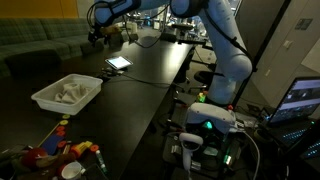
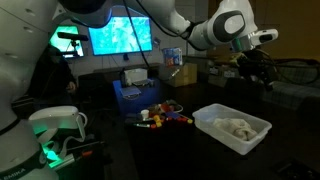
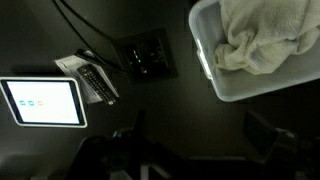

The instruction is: Use the cloth to push the objects on the counter to the left, then put it in the box

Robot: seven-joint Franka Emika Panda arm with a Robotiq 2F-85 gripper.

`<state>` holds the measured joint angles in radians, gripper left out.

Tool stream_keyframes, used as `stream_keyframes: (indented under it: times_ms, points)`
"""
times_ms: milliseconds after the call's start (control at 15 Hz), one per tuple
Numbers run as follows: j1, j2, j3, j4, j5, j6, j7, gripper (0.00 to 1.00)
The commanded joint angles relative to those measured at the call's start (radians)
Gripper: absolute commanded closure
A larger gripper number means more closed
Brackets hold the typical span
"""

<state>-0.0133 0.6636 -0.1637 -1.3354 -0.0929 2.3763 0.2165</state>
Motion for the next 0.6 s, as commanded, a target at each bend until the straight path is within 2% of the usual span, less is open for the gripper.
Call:
stream_keyframes:
  times_ms: [0,267,533]
  points:
    - [-0.080,-0.196,0.050,-0.244,0.054,-0.047,-0.136,0.00]
    - [-0.165,-0.344,0.056,-0.449,0.123,-0.083,-0.271,0.00]
    - [-0.243,-0.487,0.044,-0.667,0.199,-0.073,-0.477,0.00]
